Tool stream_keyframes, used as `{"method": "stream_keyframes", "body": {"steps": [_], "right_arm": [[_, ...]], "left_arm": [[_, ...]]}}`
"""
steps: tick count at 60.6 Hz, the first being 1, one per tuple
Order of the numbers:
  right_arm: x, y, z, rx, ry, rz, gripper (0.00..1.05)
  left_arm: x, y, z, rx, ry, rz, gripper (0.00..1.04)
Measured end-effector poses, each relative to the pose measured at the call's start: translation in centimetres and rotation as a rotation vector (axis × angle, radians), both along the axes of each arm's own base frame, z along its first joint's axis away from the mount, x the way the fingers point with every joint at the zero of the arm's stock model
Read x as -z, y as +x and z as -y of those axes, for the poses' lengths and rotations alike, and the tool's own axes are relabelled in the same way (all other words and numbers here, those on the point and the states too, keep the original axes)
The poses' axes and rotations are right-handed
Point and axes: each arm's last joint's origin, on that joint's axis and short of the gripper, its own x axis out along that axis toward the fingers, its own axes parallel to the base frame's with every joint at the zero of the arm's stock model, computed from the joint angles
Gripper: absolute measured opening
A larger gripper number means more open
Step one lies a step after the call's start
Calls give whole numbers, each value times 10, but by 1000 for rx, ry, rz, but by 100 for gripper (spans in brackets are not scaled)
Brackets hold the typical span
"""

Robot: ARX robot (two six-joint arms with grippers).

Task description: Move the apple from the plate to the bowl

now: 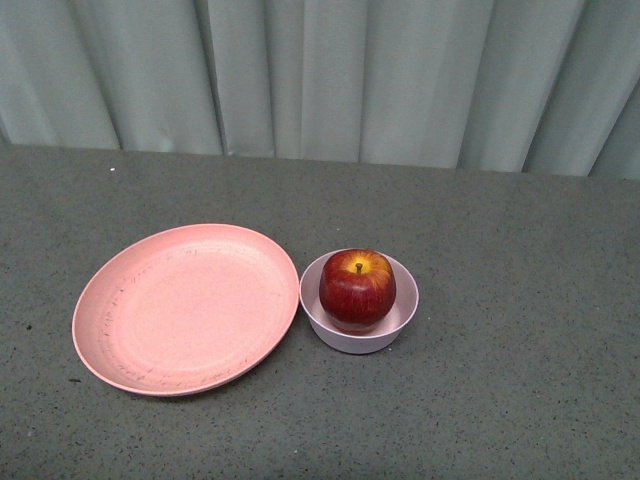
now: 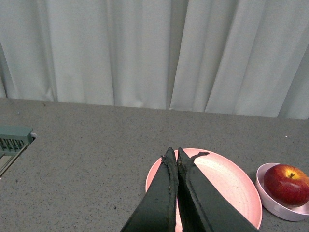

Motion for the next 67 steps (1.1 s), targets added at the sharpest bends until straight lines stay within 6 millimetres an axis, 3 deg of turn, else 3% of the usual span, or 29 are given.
{"method": "stream_keyframes", "body": {"steps": [35,67], "right_arm": [[0,0,0,0,0,0,95],[0,0,0,0,0,0,95]], "left_arm": [[3,-18,0,0,0,-19,4],[3,-25,0,2,0,-5,96]]}}
